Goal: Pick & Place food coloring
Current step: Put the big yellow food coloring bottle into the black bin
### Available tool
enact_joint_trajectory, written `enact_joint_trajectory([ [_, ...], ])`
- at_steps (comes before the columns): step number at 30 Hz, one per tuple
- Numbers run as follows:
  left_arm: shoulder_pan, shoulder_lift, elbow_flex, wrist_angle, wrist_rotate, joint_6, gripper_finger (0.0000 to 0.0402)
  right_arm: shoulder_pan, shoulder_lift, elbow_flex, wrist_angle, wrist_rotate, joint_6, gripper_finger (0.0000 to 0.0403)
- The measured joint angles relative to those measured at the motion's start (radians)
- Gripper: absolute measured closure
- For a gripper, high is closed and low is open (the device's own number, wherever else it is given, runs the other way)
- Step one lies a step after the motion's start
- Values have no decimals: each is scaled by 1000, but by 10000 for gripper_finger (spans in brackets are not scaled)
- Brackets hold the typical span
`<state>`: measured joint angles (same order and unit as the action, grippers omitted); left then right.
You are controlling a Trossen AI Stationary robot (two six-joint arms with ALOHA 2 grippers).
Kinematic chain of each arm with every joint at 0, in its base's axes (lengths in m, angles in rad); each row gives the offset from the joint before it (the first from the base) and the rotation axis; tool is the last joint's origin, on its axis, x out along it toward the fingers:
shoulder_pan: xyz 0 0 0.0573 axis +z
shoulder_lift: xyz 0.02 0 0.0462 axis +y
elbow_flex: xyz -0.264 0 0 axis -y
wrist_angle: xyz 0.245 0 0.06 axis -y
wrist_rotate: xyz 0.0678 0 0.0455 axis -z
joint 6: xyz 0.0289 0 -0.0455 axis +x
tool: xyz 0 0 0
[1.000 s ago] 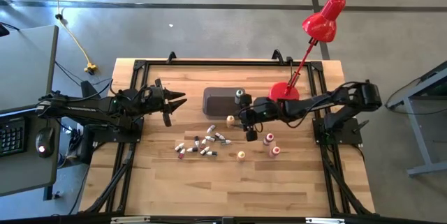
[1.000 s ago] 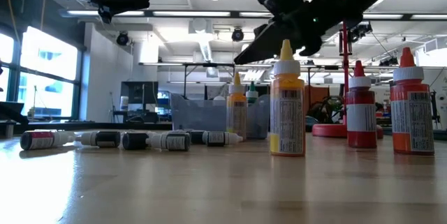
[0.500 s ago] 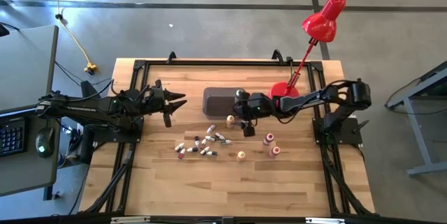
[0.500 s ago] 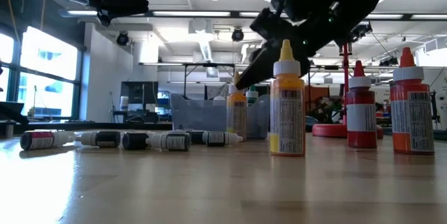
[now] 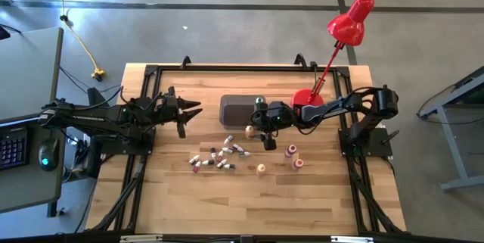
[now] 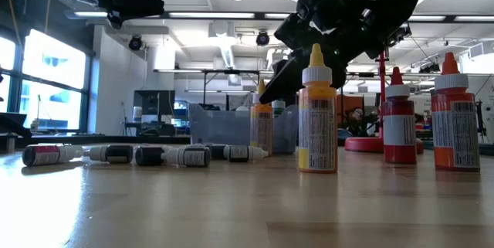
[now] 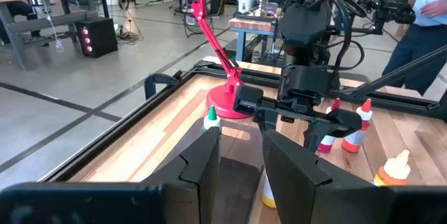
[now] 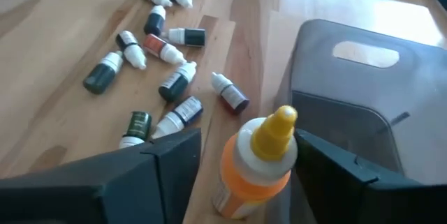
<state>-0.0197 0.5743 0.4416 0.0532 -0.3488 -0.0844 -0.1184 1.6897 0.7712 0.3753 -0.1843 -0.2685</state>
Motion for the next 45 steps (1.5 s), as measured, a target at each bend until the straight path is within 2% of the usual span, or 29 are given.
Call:
enact_joint_trajectory([
  [13,0,0,0,0,0,0,291,0,0,0,9,-5,6,290],
  [22,0,0,0,1,0,0,291,20,-40,0,120,-68,71,288],
  [25,0,0,0,3,0,0,291,20,-87,0,138,-11,51,285],
  [27,0,0,0,3,0,0,291,8,-121,0,137,63,30,285],
  [30,0,0,0,3,0,0,291,-24,-176,0,89,151,25,287],
  [34,0,0,0,3,0,0,291,-81,-232,0,-68,205,75,285],
  [38,0,0,0,2,0,0,291,-121,-239,0,-192,193,122,283],
  [45,0,0,0,-1,0,0,291,-123,-188,0,-193,185,114,284],
])
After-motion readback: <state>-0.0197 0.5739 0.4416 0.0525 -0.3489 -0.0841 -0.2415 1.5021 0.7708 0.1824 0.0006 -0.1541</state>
